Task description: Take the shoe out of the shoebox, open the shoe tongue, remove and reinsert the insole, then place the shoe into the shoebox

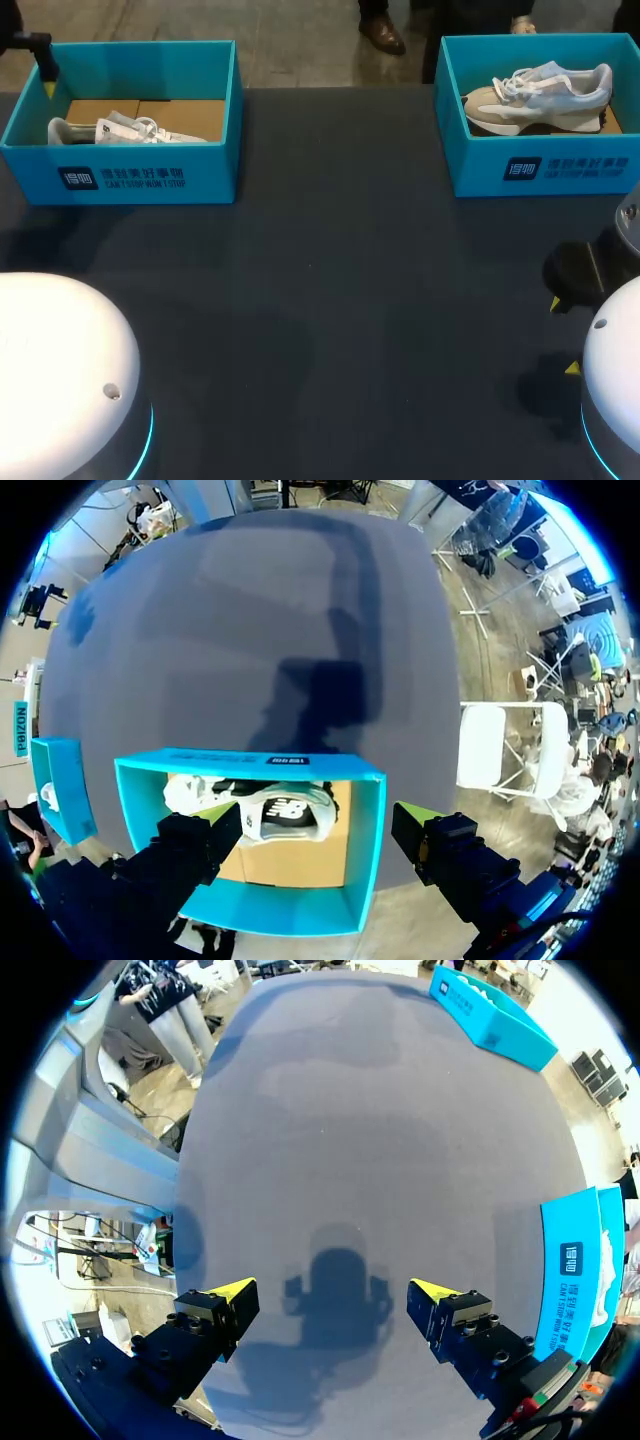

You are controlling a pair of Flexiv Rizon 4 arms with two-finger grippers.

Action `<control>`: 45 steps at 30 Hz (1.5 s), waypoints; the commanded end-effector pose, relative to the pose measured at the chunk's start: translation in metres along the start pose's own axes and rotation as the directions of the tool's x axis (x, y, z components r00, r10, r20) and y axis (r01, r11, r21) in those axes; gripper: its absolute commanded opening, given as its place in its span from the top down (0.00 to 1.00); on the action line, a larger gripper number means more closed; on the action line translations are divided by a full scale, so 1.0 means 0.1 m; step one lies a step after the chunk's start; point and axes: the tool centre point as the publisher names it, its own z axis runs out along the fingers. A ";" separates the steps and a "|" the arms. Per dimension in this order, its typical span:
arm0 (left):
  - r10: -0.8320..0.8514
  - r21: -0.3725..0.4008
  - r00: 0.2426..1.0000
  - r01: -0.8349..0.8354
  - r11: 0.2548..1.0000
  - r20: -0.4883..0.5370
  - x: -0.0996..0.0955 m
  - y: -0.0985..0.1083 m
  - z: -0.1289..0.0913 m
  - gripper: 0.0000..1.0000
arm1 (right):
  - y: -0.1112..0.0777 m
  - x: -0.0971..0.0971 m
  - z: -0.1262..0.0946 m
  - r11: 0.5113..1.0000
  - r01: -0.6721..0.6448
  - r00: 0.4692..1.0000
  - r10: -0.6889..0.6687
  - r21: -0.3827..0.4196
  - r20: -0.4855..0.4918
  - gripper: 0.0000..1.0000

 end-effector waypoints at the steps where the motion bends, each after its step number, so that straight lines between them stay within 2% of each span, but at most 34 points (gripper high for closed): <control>1: 0.000 0.007 1.000 0.000 1.000 -0.002 0.00 0.03 -0.01 0.00 | 0.00 0.02 0.01 1.000 0.000 1.000 0.000 0.001 0.005 0.00; 5: 0.000 0.007 1.000 0.000 1.000 -0.002 0.00 0.03 -0.01 0.00 | 0.00 0.02 0.01 1.000 0.000 1.000 0.000 0.001 0.005 0.00; 10: 0.000 0.007 1.000 0.000 1.000 -0.002 0.00 0.03 -0.01 0.00 | 0.02 -0.16 -0.16 0.999 0.046 0.999 -0.046 -0.016 0.028 0.00; 15: 0.000 0.007 1.000 0.000 1.000 -0.002 0.00 0.03 -0.01 0.00 | 0.07 -0.35 -0.33 0.996 0.094 0.995 -0.095 0.010 0.044 0.00; 22: 0.000 0.007 1.000 0.000 1.000 -0.002 0.00 0.03 -0.01 0.00 | 0.06 -0.73 -0.51 0.997 -0.010 1.000 0.008 0.078 0.025 0.00; 25: 0.000 0.007 1.000 0.000 1.000 -0.002 0.00 0.03 -0.01 0.00 | 0.04 -0.94 -0.60 0.988 -0.066 0.998 0.063 0.138 0.021 0.00; 31: 0.000 0.007 1.000 0.000 1.000 -0.002 0.00 0.03 -0.01 0.00 | -0.03 -1.32 -0.72 0.976 -0.142 0.990 0.138 0.164 0.034 0.00; 35: 0.000 0.007 1.000 0.000 1.000 -0.002 0.00 0.03 -0.01 0.00 | -0.10 -1.59 -0.79 0.957 -0.215 0.977 0.209 0.193 0.051 0.00; 39: 0.000 0.007 1.000 0.000 1.000 -0.002 0.00 0.03 -0.01 0.00 | -0.19 -1.88 -0.87 0.931 -0.295 0.954 0.276 0.213 0.116 0.00; 45: 0.000 0.007 1.000 0.000 1.000 -0.002 0.00 0.03 -0.01 0.00 | -0.19 -1.88 -0.87 0.931 -0.295 0.954 0.276 0.213 0.116 0.00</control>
